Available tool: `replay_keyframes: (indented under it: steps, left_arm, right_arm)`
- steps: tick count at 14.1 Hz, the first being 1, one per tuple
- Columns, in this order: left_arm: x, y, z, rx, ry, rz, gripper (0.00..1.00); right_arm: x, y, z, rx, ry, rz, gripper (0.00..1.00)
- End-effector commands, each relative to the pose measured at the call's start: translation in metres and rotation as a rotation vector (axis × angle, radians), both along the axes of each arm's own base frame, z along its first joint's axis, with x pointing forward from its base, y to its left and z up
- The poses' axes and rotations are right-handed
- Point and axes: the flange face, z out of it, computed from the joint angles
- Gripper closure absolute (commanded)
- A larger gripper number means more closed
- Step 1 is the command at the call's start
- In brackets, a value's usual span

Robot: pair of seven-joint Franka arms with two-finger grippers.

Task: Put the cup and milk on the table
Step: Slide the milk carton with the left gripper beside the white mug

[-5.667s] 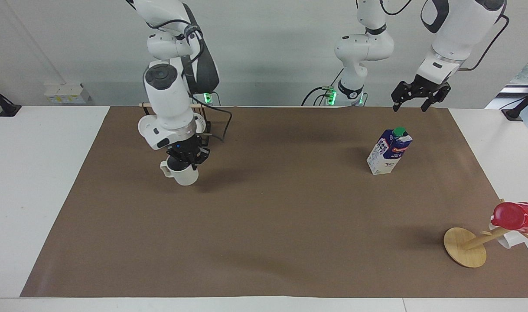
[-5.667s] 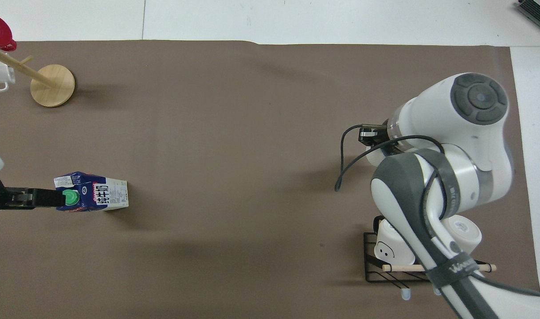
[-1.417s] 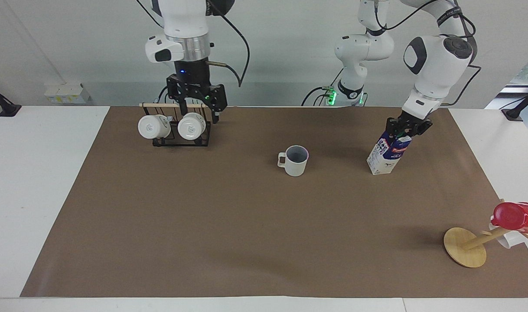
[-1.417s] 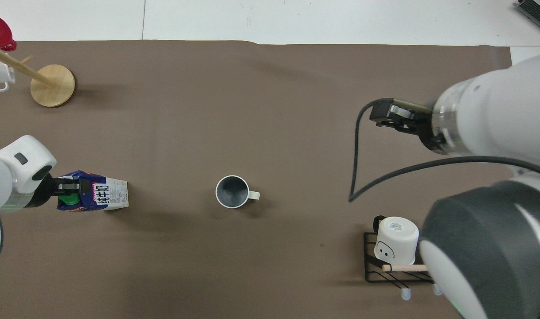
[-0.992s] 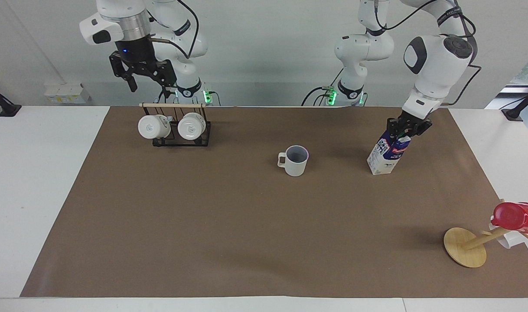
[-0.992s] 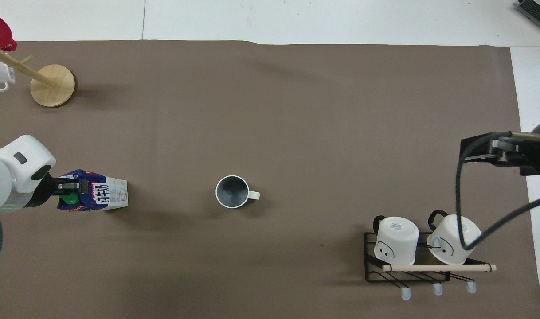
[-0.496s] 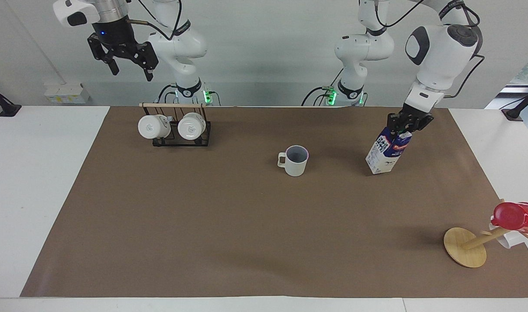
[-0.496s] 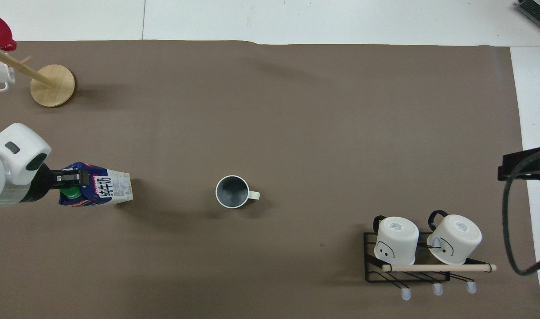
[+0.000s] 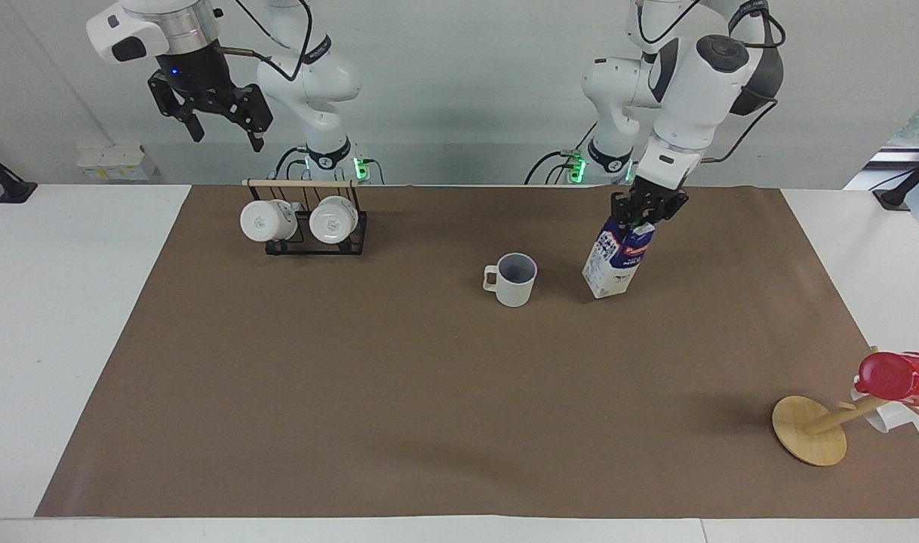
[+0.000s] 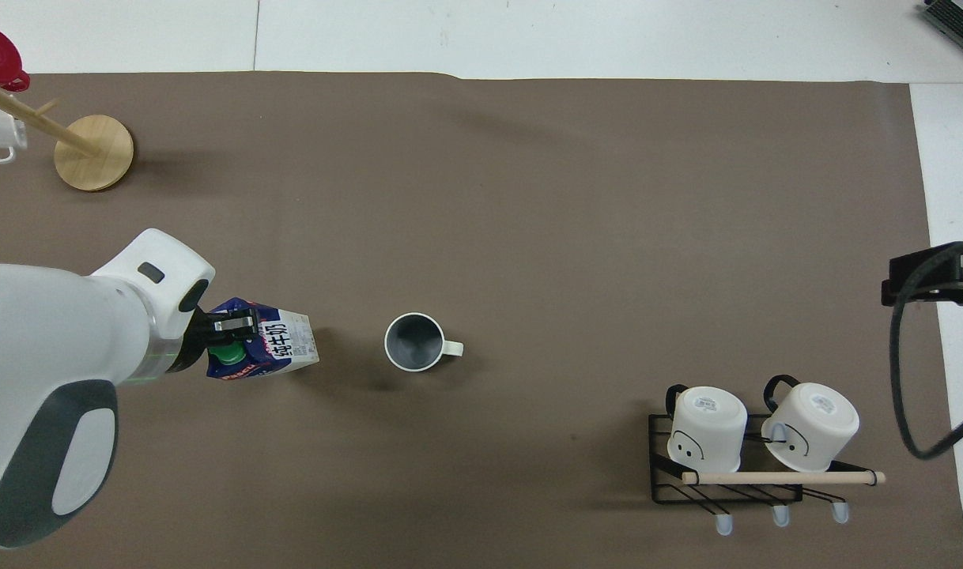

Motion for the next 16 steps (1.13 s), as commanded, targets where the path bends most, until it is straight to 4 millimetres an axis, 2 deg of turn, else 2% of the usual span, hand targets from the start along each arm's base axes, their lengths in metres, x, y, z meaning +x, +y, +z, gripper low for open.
replay_keyframes:
  steps: [1, 5, 9, 16]
  left_arm:
    - [-0.002, -0.02, 0.007, -0.028, -0.019, 0.027, 0.55]
    - [-0.003, -0.051, -0.008, -0.041, -0.026, 0.053, 0.55]
    - [-0.01, -0.063, -0.019, -0.033, -0.009, 0.027, 0.55]
    - [-0.008, -0.071, -0.034, -0.032, -0.007, 0.017, 0.55]
  right_arm:
    - [-0.002, -0.004, 0.005, 0.022, -0.001, 0.011, 0.0]
    - [-0.003, -0.004, 0.004, 0.022, 0.002, 0.01, 0.0]
    - [-0.003, -0.004, 0.004, 0.022, 0.002, 0.01, 0.0]
    - [-0.003, -0.004, 0.004, 0.023, 0.002, 0.01, 0.0]
